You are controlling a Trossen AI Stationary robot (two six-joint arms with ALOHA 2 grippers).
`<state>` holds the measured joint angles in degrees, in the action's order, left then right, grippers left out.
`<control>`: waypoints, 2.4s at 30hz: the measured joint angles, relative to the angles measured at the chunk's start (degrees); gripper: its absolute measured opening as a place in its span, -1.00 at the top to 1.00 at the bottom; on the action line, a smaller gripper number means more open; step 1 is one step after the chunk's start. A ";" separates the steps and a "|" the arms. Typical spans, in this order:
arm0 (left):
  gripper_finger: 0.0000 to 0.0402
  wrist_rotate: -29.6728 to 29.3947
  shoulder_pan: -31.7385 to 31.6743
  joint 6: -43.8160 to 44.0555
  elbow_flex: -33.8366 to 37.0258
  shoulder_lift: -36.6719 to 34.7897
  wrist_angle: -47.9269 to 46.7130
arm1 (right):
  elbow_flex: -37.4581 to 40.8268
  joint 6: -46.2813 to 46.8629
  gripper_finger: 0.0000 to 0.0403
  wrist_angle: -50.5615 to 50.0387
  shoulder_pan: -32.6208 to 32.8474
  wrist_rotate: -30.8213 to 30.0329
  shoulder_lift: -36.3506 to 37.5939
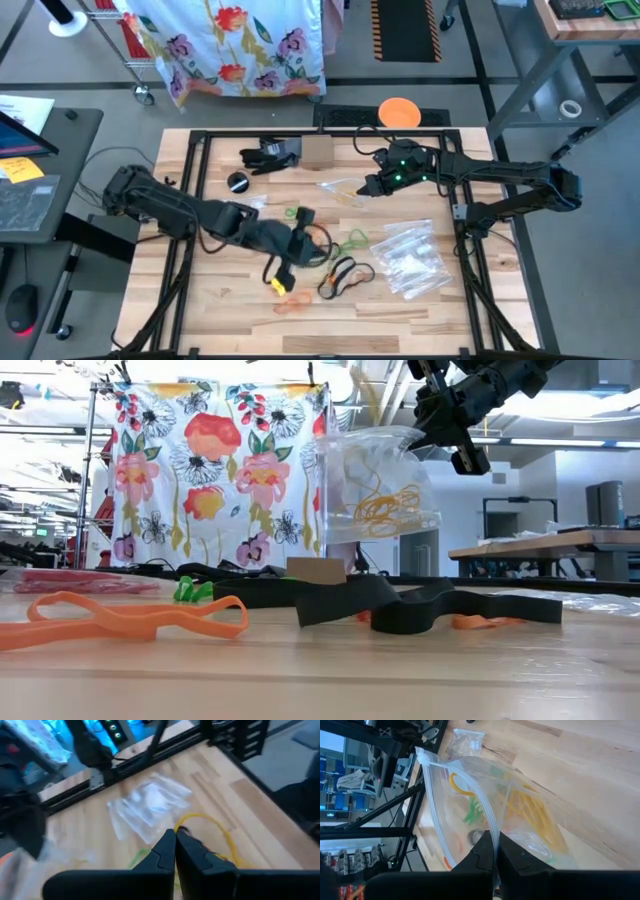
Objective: Sort rubber bands
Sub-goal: Put the yellow rubber band into the transparent zip bag
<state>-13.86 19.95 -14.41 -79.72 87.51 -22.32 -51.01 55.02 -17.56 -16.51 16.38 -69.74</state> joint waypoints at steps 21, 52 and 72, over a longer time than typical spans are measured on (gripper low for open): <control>1.00 11.14 -21.75 -12.18 0.00 0.00 17.30 | -0.02 0.00 1.00 0.04 0.02 -0.02 0.00; 1.00 22.49 -30.61 8.12 0.00 2.44 16.08 | -0.02 0.00 1.00 0.22 0.02 -0.31 -0.01; 1.00 16.28 -29.05 27.75 -0.04 2.79 20.49 | -0.02 -0.02 1.00 0.19 0.02 -0.31 -0.01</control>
<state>2.42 -9.10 13.34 -79.77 90.30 -1.83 -51.03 55.00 -17.37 -16.49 16.08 -69.75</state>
